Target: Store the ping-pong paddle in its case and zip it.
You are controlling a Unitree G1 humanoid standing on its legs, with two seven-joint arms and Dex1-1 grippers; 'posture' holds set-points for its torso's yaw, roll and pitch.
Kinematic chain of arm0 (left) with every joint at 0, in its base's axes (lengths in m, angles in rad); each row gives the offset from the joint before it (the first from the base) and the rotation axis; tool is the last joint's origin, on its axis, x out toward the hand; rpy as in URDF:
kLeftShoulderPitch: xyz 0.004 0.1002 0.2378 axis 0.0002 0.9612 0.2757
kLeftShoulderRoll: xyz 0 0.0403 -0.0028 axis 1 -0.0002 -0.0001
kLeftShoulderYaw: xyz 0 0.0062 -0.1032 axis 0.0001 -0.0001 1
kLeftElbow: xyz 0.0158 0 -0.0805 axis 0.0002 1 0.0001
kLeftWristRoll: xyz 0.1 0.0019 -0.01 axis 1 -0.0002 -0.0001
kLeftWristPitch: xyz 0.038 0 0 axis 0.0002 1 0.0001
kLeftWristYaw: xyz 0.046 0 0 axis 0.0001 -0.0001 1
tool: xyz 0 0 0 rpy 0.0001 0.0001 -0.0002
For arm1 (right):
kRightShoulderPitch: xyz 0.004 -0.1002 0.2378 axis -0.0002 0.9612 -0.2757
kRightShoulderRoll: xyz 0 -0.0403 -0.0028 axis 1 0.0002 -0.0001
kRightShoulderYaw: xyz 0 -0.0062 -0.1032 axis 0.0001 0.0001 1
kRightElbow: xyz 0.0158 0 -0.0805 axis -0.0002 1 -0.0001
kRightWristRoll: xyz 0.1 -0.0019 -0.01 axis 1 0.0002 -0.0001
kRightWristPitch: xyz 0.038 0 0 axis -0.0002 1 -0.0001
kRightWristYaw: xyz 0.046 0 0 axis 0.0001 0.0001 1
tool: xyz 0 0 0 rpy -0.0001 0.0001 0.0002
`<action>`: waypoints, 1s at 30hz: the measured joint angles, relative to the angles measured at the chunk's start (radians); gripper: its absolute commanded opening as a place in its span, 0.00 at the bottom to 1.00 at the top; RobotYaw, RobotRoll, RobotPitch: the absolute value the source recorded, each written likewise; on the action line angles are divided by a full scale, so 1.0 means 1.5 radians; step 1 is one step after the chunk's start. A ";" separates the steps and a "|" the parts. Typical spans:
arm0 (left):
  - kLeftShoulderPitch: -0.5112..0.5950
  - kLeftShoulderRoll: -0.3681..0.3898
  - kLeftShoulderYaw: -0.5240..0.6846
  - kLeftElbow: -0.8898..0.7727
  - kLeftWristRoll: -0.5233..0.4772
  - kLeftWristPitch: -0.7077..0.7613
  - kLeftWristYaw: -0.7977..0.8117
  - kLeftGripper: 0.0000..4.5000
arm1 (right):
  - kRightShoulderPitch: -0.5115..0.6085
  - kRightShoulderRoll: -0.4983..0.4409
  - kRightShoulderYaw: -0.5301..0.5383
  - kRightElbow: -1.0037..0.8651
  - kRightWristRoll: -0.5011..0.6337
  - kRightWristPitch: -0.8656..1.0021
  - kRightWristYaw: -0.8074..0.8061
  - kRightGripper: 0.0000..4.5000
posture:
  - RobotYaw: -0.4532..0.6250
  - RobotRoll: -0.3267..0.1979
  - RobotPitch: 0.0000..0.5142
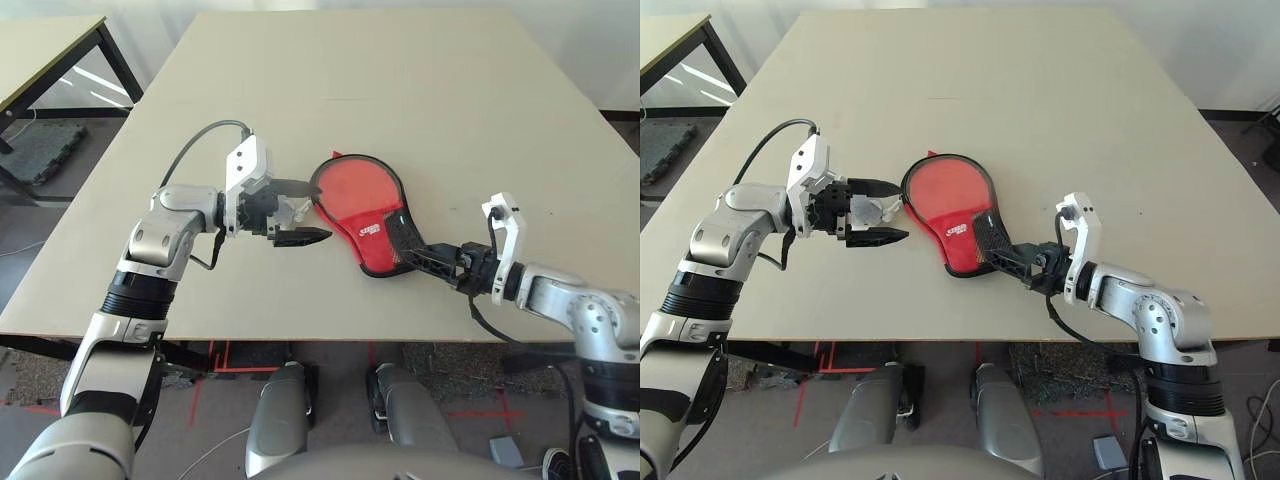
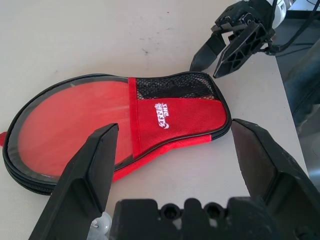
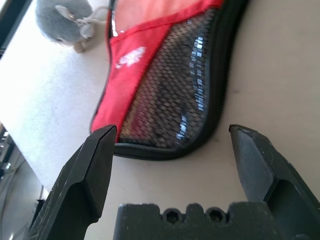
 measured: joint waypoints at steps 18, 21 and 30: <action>-0.001 -0.001 0.000 0.000 -0.001 0.003 0.001 1.00 | -0.004 0.059 0.019 0.001 -0.002 -0.006 -0.019 0.99 | 0.52 0.62 0.23; -0.001 -0.001 0.000 0.000 -0.001 0.005 0.001 1.00 | -0.007 0.064 0.024 0.003 -0.004 -0.008 -0.020 0.99 | 0.52 0.62 0.23; -0.001 -0.001 0.000 0.000 -0.001 0.005 0.005 1.00 | -0.011 0.083 0.021 0.026 -0.017 -0.005 -0.049 0.47 | 0.52 0.62 0.23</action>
